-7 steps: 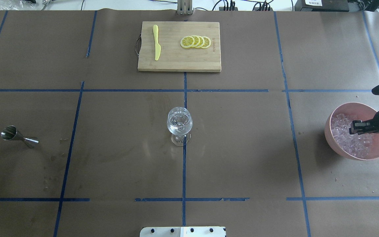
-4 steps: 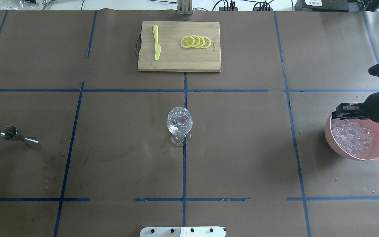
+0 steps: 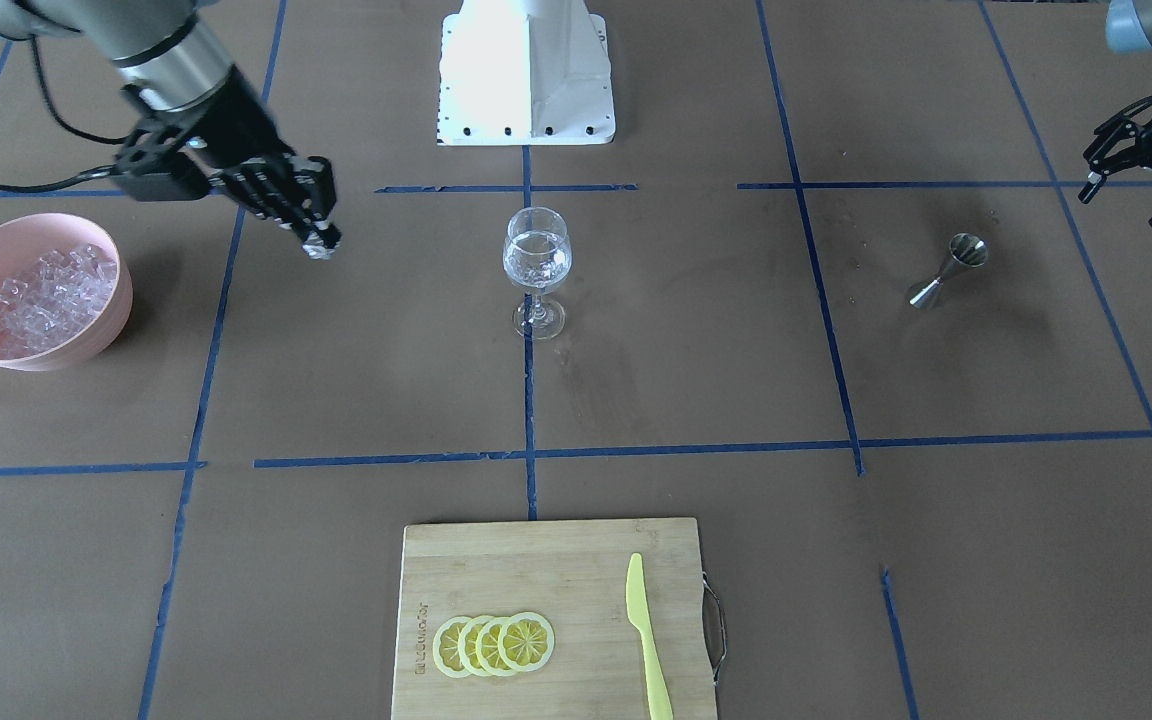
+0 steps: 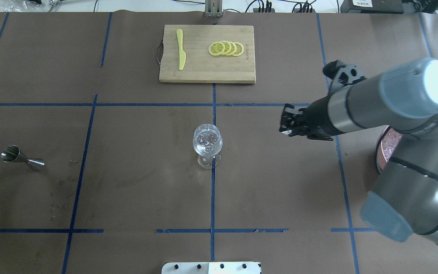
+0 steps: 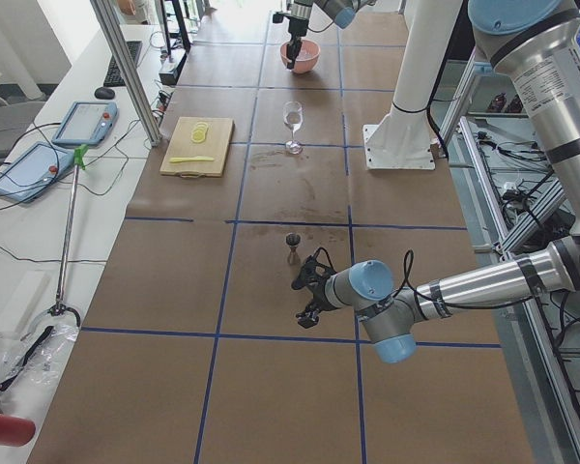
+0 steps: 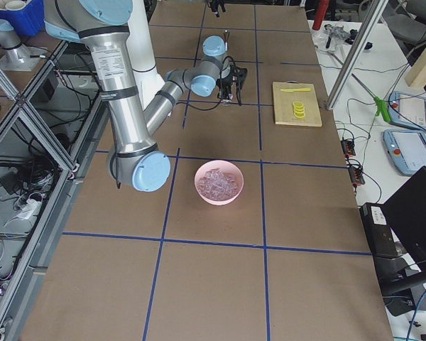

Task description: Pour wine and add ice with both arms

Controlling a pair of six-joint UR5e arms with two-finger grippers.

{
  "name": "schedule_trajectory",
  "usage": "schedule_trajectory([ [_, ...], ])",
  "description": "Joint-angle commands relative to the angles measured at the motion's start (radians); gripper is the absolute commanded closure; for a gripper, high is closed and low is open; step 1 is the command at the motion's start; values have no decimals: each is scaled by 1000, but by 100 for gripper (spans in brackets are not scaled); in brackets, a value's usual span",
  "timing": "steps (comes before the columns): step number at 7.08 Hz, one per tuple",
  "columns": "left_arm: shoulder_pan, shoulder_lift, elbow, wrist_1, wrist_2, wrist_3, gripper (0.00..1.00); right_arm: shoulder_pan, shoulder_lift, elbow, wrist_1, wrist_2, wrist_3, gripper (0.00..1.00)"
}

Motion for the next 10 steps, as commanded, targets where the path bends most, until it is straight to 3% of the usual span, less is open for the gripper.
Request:
schedule_trajectory([
  [1, 0, 0, 5, -14, 2, 1, 0, -171, 299, -123, -154, -173, 205, 100],
  [5, -2, 1, 2, -22, 5, -5, 0, -173, 339, -146, -158, -174, 219, 100],
  [8, -2, 1, 5, -34, 5, -3, 0, -169, 337, -154, -161, -230, 219, 100],
  [9, -2, 1, 10, -49, 5, -5, 0, -169, 337, -157, -157, -250, 219, 88],
  [10, -2, 1, 8, -49, 5, -5, 0, -169, 337, -163, -158, -255, 217, 1],
])
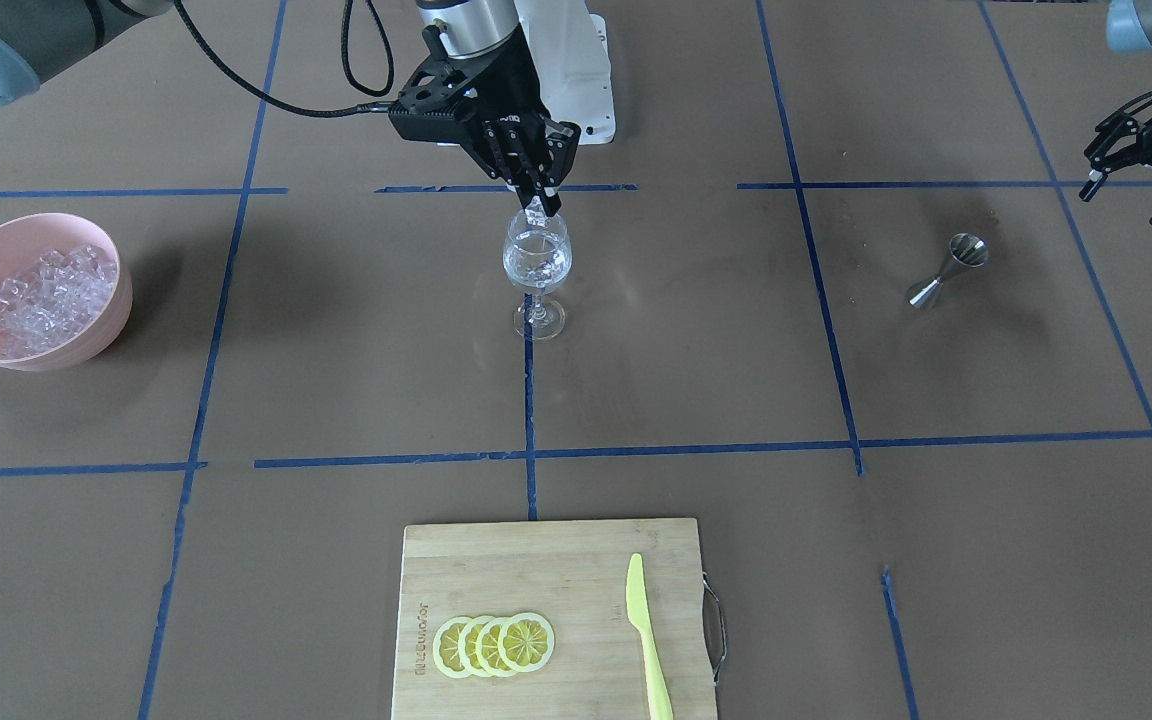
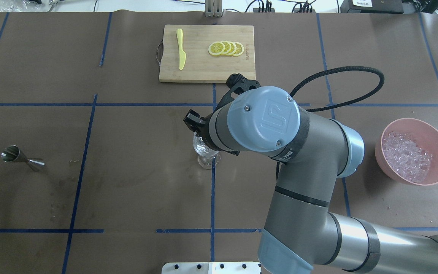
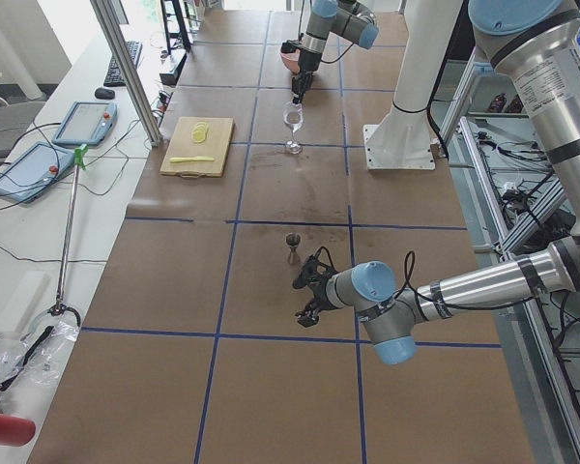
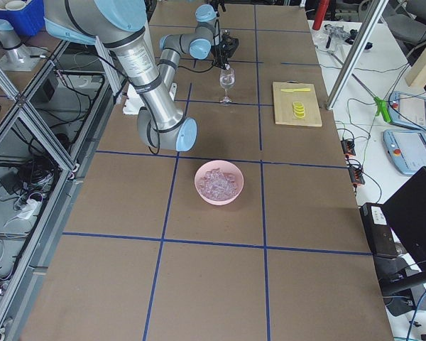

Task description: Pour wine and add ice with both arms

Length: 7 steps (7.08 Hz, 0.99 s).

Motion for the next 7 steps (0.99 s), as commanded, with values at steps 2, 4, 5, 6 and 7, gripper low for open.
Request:
schedule_trajectory([
  [2, 0, 0, 2, -6, 0, 0, 0, 8, -11, 3, -3, -9, -10, 0],
  [4, -5, 5, 4, -6, 0, 0, 0, 79, -142, 122, -3, 60, -21, 0],
  [5, -5, 6, 7, -6, 0, 4, 0, 139, -235, 191, 0, 133, -115, 0],
  [6, -5, 6, 7, -6, 0, 4, 0, 213, -338, 236, 6, 219, -222, 0],
  [7, -5, 8, 7, -6, 0, 4, 0, 304, -392, 239, 8, 305, -313, 0],
])
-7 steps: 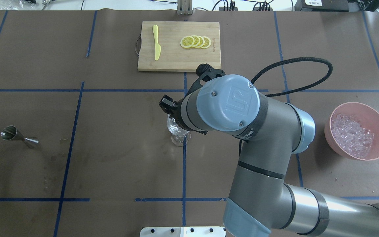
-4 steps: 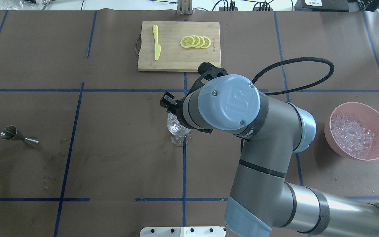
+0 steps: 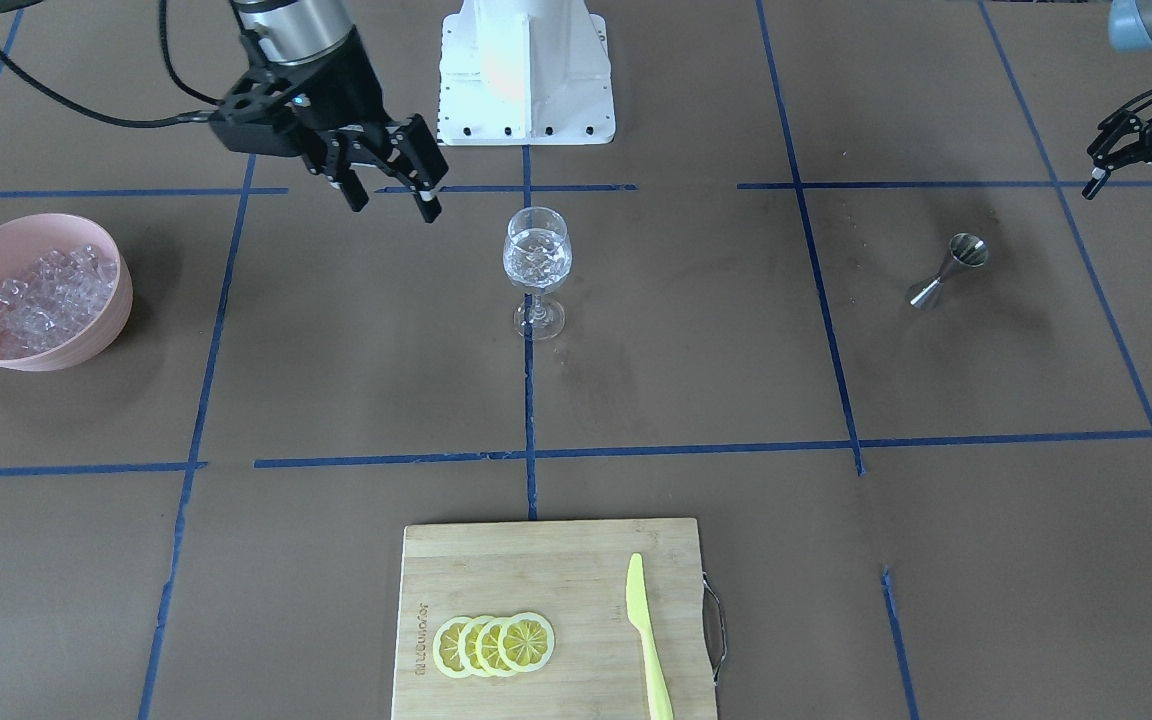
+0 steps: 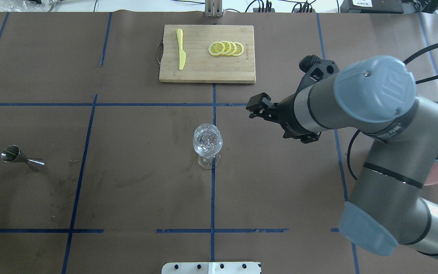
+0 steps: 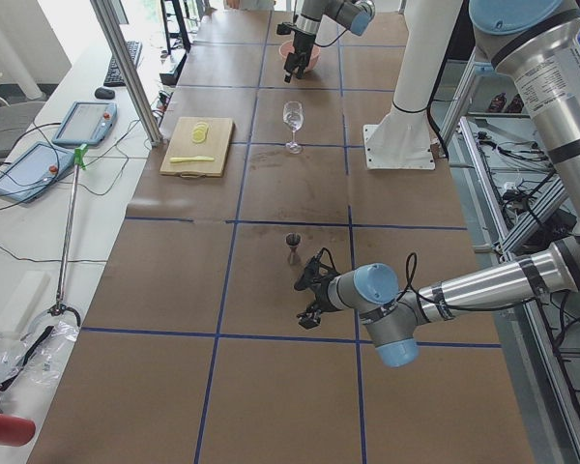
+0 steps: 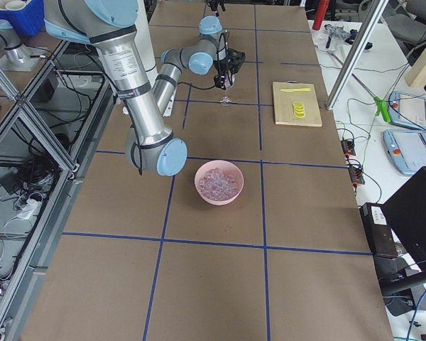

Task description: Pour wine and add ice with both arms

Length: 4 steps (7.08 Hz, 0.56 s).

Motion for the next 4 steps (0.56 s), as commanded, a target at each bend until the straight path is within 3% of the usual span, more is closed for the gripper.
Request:
schedule_trajectory([
  [1, -2, 3, -4, 0, -3, 0, 0, 185, -169, 28, 5, 163, -248, 0],
  [3, -9, 0, -13, 18, -70, -4, 0, 436, -306, -4, 3, 313, -663, 0],
  [4, -46, -11, -12, 65, -107, -3, 0, 558, -358, -73, 3, 378, -876, 0],
])
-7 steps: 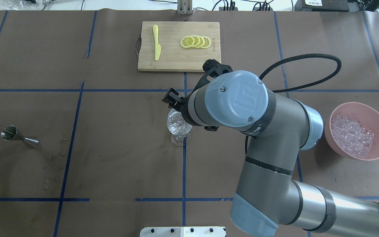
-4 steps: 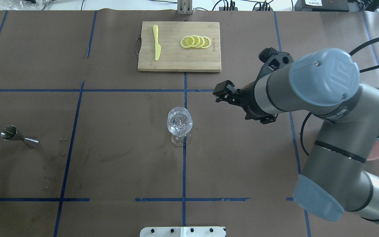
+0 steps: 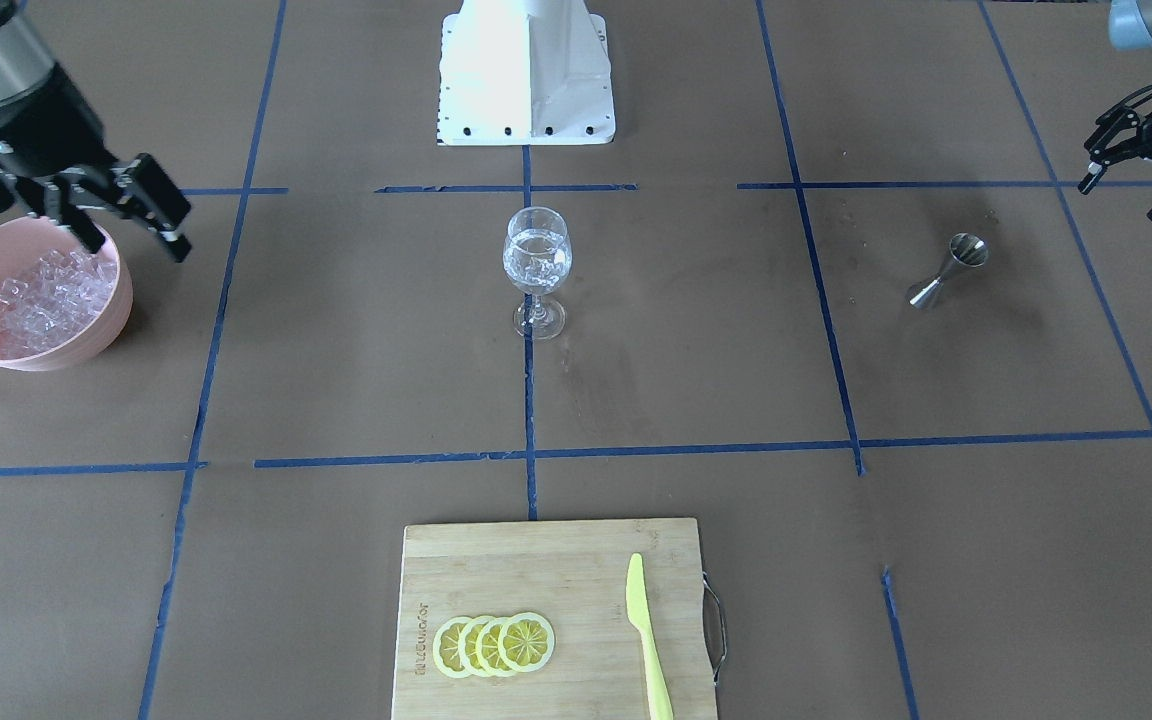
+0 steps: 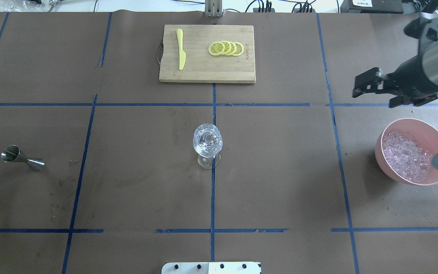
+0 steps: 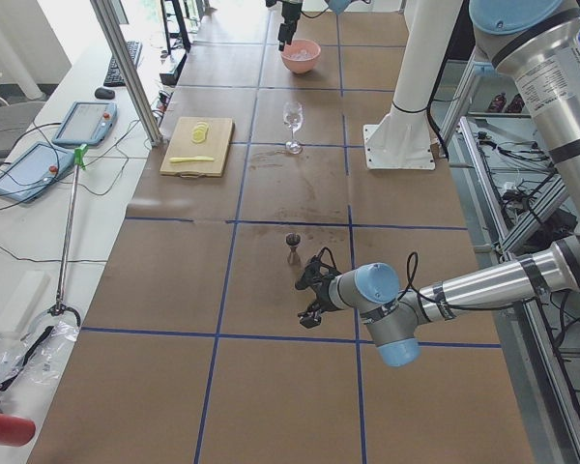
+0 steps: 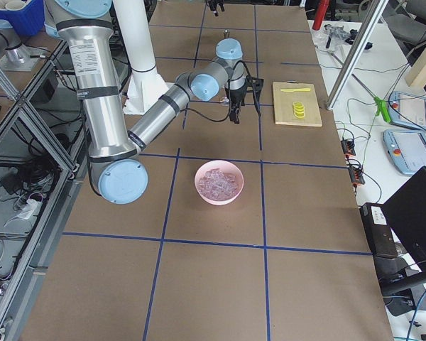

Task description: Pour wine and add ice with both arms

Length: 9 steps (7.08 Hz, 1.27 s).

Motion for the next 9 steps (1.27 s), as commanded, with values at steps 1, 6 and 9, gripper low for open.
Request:
schedule_trajectory([
  [1, -66, -20, 2, 126, -93, 11, 0, 259, -101, -152, 0, 119, -508, 0],
  [6, -196, -86, -18, 403, -343, 42, 0, 424, -201, -314, 1, 169, -1025, 0],
  [9, -219, -43, -30, 459, -146, 326, 0, 423, -192, -312, 1, 184, -1014, 0],
])
